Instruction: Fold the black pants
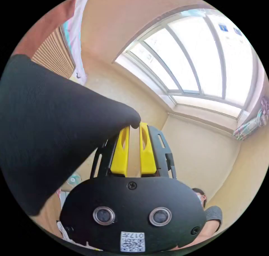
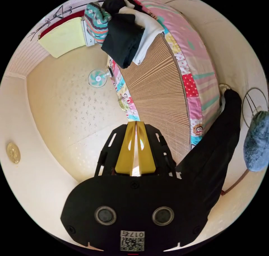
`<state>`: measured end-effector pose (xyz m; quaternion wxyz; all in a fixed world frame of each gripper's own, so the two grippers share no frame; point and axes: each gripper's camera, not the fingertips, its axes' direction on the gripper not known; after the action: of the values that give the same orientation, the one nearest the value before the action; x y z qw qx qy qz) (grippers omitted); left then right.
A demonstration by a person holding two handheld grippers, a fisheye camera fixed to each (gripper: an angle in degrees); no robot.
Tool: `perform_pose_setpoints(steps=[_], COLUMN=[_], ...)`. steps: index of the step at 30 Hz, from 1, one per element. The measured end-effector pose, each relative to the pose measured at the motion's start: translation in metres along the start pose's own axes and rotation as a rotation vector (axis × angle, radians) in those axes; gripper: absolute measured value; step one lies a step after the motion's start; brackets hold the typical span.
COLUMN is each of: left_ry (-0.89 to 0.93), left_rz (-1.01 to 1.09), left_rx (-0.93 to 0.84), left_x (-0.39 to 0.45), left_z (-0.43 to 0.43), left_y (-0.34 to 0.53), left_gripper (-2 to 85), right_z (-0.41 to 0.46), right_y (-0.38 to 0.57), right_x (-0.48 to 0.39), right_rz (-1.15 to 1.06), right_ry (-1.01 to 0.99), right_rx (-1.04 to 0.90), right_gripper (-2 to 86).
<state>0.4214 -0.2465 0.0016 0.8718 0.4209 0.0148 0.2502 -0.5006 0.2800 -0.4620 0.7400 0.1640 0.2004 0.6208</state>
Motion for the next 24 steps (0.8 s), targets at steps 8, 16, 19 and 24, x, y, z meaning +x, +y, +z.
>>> perform_pose_setpoints(steps=[8,16,19,24], left_ry=[-1.131,-1.692,-1.742,-1.750], left_rz=[0.338,0.818,1.021,1.173], left_rx=[-0.322,-1.302,-1.579,-2.027], left_x=[0.022,-0.173,-0.233,-0.328], left_z=[-0.034,0.095,0.126,0.136], left_y=[0.066,0.235,0.281,0.342], left_gripper=[8.2,11.6,12.2,13.0], right_z=[0.025,-0.011,0.007,0.059], right_y=[-0.021,-0.027,-0.039,-0.042], right_x=[0.014,0.032,0.005,-0.044], right_rz=[0.015,0.165,0.093,-0.082], right_ry=[0.174,0.061,0.093,0.202], right_rx=[-0.104,0.119,0.045,-0.183], right_gripper=[0.4,0.3,0.3,0.4])
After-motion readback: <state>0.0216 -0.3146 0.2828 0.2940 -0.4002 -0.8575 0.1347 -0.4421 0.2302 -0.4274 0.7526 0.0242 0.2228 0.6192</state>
